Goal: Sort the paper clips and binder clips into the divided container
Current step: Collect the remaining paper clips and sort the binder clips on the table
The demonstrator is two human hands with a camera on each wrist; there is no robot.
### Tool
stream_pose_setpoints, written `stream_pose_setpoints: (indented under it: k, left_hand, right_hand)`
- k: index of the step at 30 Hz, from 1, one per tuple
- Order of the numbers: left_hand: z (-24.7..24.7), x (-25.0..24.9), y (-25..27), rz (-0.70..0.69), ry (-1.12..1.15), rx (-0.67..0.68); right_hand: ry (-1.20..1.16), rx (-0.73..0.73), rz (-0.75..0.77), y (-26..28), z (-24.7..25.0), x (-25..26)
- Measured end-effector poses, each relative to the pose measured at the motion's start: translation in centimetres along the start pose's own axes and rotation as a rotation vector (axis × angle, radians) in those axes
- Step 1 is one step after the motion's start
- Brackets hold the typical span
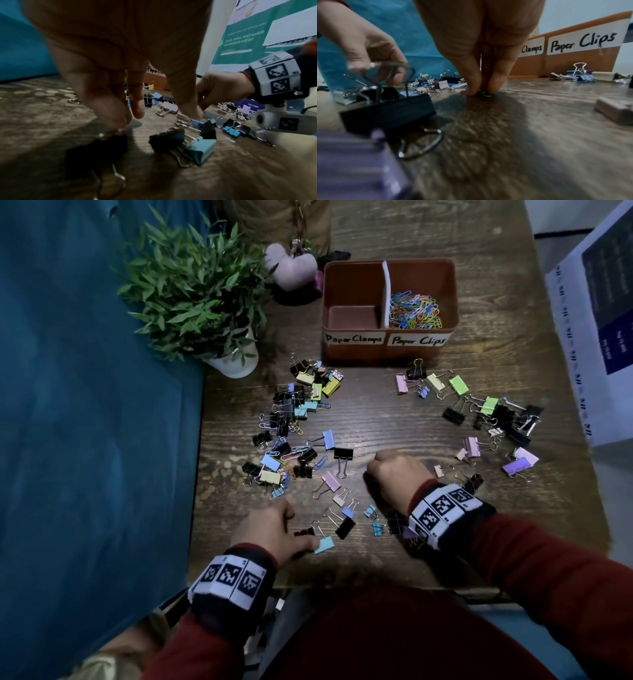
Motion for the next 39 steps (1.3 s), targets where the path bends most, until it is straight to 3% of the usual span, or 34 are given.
stream_pose_setpoints:
  k: [5,16,23,27,32,36,39]
  left_hand:
    - [-1.9,-0.7,0.4,-0.034,-0.053,0.061]
    - [-1.8,-4.3,-2.2,-0.227,0.071,-0.087]
    - [0.5,-6.0,-3.6,-0.306,0.300,-0.169]
    - [2.7,-3.6,-2.7,-0.282,0.308,-0.202]
    - [3.8,-0.7,-1.2,-0.206,0.237,-0.200]
    - [3.8,-0.1,-0.2,-0.091,0.192,-0.149]
    - [3.5,0.2,0.2,0.026,0.043,-0.028]
  right_hand:
    - [0.052,0.039,0.000,0.0,0.9,0.5]
    - [0.009,-0.068,-0.020,-1.3,0.5,0.3]
    - [-0.146,-0.185,-0.080,-1.3,0.2,-2.4]
    - [-0.149,-0.235,-0.051,-0.9,-0.2,-2.0]
    - [-0.068,-0.184,-0.017,-0.6,0.1,-1.3]
    - [-0.090,-0.179,-0.001,-0.7,0.8,-1.1]
    - [-0.220,-0.198,-0.092,-0.7,1.0,-1.5]
Point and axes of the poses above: each hand's wrist, its own y-axis away from the middle knuckle, its own z-axis out of the back of the hand, x = y × z, the point moved 1 cm from there along -y, towards the middle knuckle, and after that the axes turned 15 degrees about y, right-handed, at the moved point
